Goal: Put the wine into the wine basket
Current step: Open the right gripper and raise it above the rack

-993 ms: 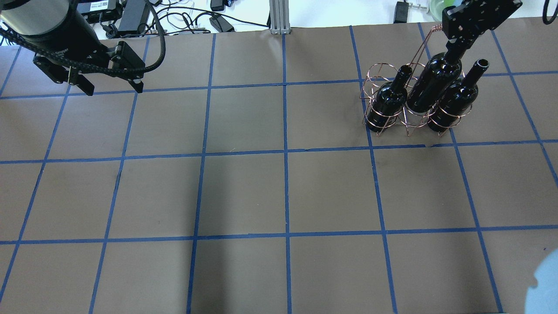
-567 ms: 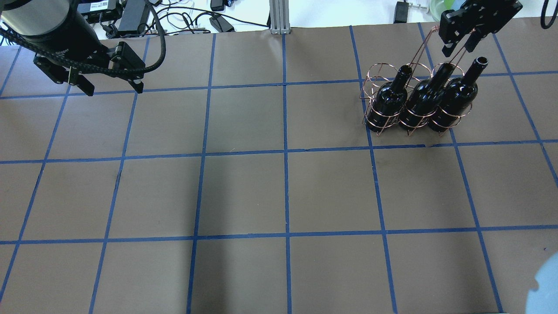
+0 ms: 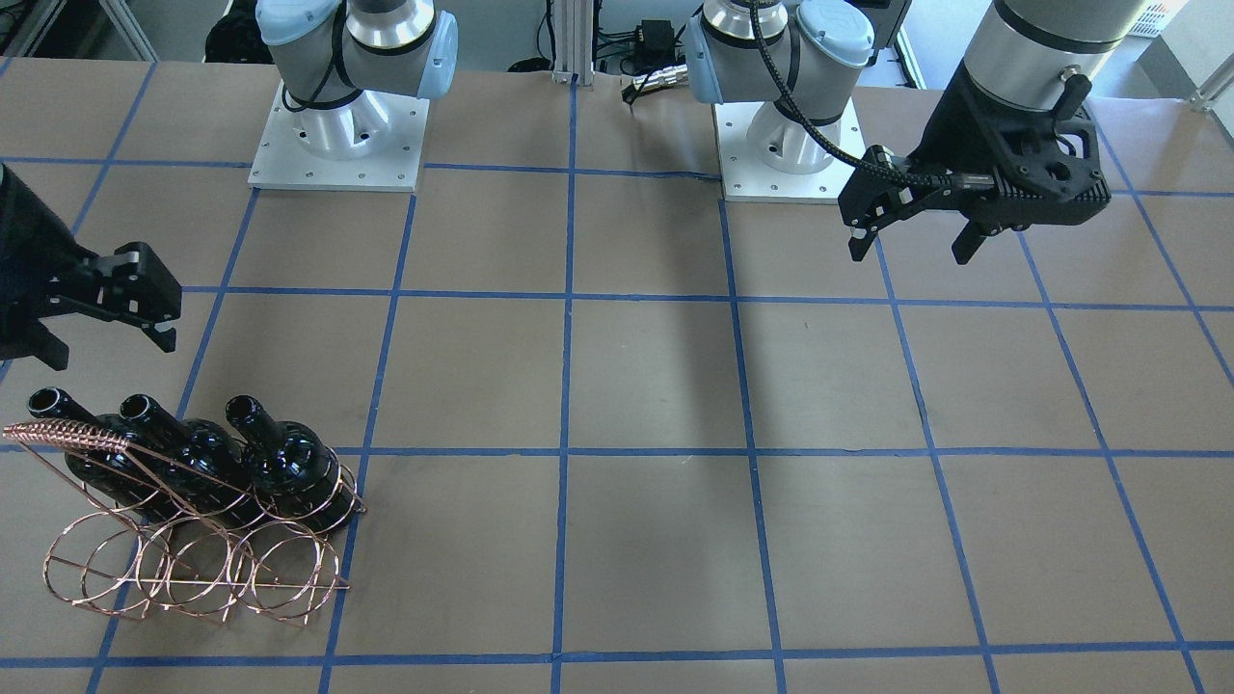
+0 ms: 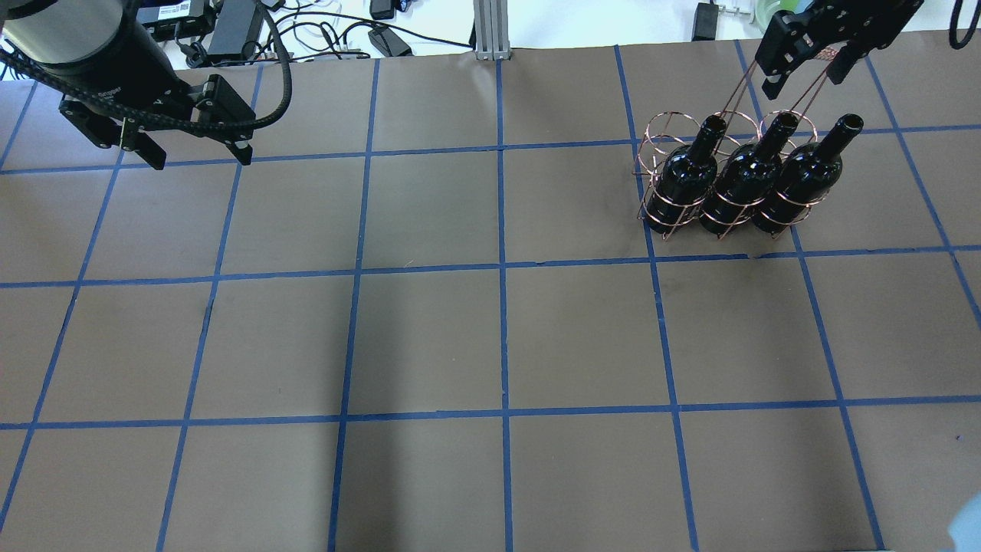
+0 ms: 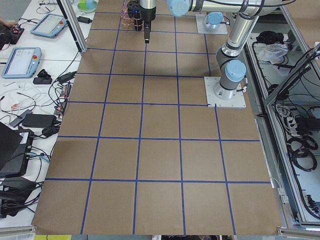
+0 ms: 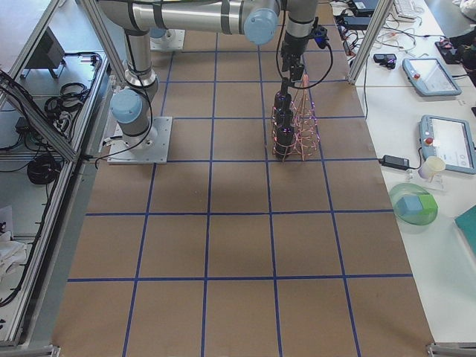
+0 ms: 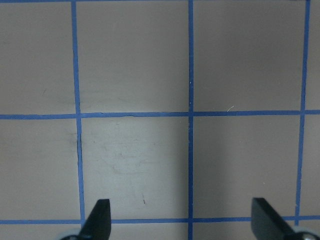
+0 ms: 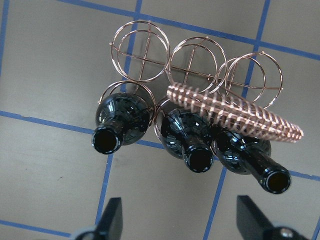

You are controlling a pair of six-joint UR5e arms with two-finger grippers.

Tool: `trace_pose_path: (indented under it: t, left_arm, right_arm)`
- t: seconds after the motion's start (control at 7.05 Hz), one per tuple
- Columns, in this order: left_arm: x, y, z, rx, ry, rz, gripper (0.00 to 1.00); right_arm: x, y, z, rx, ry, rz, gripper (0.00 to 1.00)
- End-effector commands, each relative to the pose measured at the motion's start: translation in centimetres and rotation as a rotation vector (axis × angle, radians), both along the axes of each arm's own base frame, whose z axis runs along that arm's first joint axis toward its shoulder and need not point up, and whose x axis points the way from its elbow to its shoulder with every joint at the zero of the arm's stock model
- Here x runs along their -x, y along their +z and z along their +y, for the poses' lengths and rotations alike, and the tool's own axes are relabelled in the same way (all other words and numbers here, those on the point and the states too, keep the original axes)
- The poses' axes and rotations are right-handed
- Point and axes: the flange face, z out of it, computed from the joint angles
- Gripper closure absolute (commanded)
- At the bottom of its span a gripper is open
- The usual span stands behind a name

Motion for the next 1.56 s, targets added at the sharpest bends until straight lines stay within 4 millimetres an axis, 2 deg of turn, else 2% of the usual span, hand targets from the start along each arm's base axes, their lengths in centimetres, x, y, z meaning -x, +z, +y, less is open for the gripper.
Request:
trace_pose_path:
  t: [0.0, 0.14, 0.28, 0.43, 0.71, 1.13, 1.42]
  left_arm:
    - [0.0, -0.1, -0.1, -0.002, 0.0, 0.002, 0.0]
    - [0.0, -0.1, -0.1, 0.0, 0.0, 0.003, 0.0]
    - [0.1, -0.1, 0.0, -0.002, 0.0, 0.003, 0.0]
    - [0.2, -0.1, 0.0, -0.002, -0.002, 0.003, 0.0]
    - [0.3, 0.2, 0.6, -0.016, -0.006, 0.0, 0.0]
    - [0.4, 0.5, 1.0, -0.018, -0.011, -0.002, 0.0]
    - [0.5, 0.5, 1.1, -0.019, -0.012, 0.0, 0.0]
  right_arm:
    - [-5.5, 1.9, 5.4, 0.014, -0.025, 0.002, 0.14]
    - [-6.6, 2.0, 8.2, 0.018, -0.052, -0.007, 0.15]
    - [-7.1, 1.8, 9.7, 0.019, -0.142, -0.016, 0.14]
    - [-8.4, 1.6, 10.3, 0.012, -0.138, -0.025, 0.14]
    - [-8.8, 1.8, 11.2, 0.017, -0.13, -0.023, 0.14]
    - [-8.8, 1.9, 11.2, 0.024, -0.136, -0.028, 0.01]
    - [-8.8, 1.9, 11.1, 0.028, -0.156, -0.025, 0.0]
